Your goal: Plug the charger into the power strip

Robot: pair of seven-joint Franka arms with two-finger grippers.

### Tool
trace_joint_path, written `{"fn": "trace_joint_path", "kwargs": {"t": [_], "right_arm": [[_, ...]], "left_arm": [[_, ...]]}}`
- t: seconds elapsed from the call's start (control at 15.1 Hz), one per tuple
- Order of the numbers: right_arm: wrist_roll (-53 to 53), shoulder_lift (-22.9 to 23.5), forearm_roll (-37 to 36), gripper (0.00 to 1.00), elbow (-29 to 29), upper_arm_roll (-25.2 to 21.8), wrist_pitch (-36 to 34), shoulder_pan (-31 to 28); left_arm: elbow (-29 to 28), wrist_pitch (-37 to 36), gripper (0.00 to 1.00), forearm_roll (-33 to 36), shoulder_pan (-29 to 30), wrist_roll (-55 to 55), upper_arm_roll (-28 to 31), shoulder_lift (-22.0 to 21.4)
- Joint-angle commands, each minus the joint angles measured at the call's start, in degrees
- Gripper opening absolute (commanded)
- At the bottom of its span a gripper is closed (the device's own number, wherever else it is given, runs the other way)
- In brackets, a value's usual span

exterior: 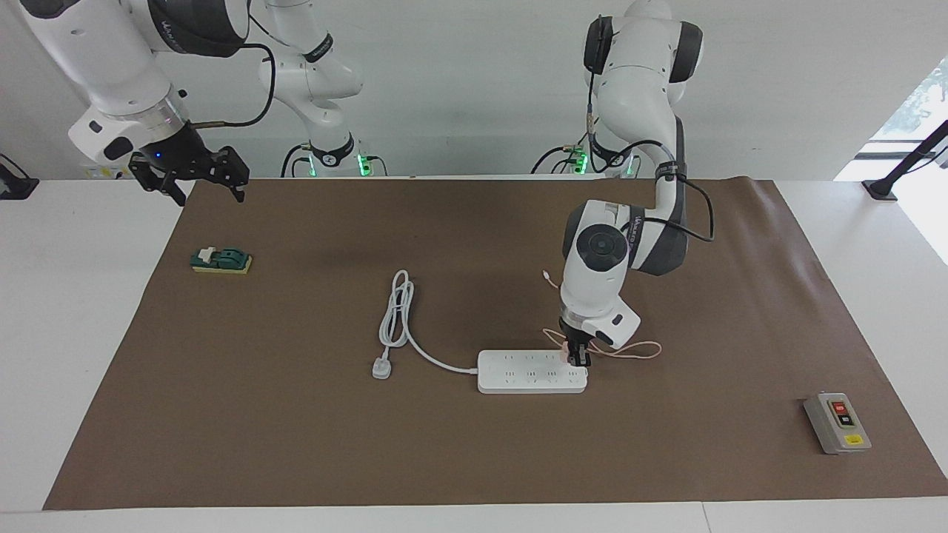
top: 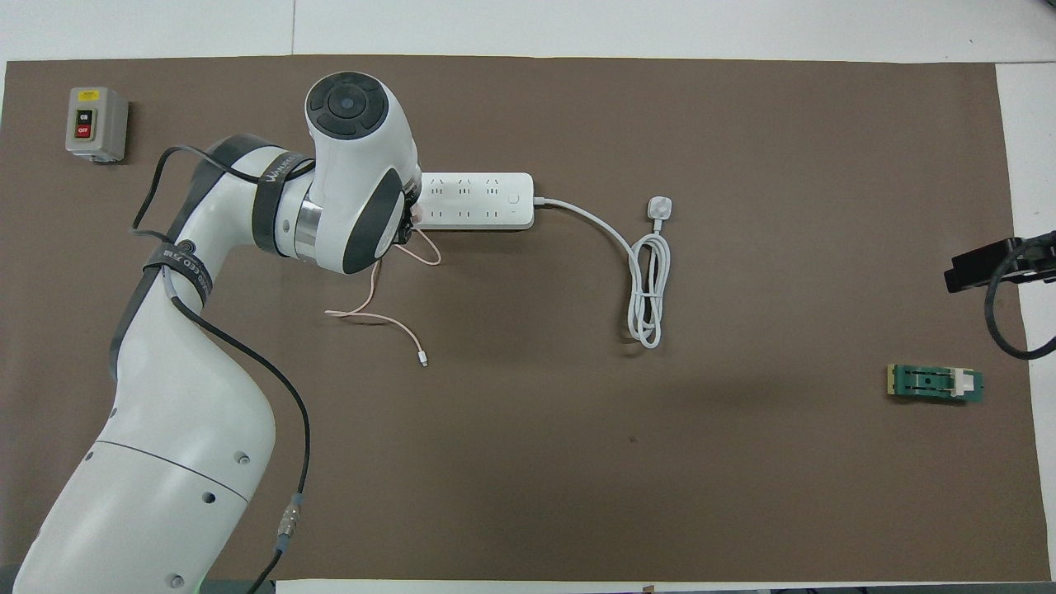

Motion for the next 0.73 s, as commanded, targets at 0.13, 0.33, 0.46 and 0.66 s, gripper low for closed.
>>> {"fn": "trace_joint_path", "kwargs": {"t": [0.13, 0.33, 0.46, 0.66], "right_arm": [[0.15, -1.21, -0.75, 1.0, -1.31, 0.01, -0.1, 0.18], [0.15, -1.21, -0.75, 1.0, -1.31, 0.01, -0.1, 0.18], [0.15, -1.21, -0.75, 1.0, -1.31, 0.01, -0.1, 0.18], [0.15, -1.21, -0.75, 1.0, -1.31, 0.01, -0.1, 0.18]], "left_arm": [[1.08, -5.37, 1.0, -3.53, 0.24, 2.29, 0.48, -5.73], [3.08, -11.34, 1.0, -3.36, 0.94, 2.64, 1.1, -9.34], [5.03, -14.69, 1.0, -3.19, 1.47, 5.26, 1.36, -11.71], [5.03, -15.4, 1.0, -3.01, 4.36, 17.88, 1.89, -15.4]]}}
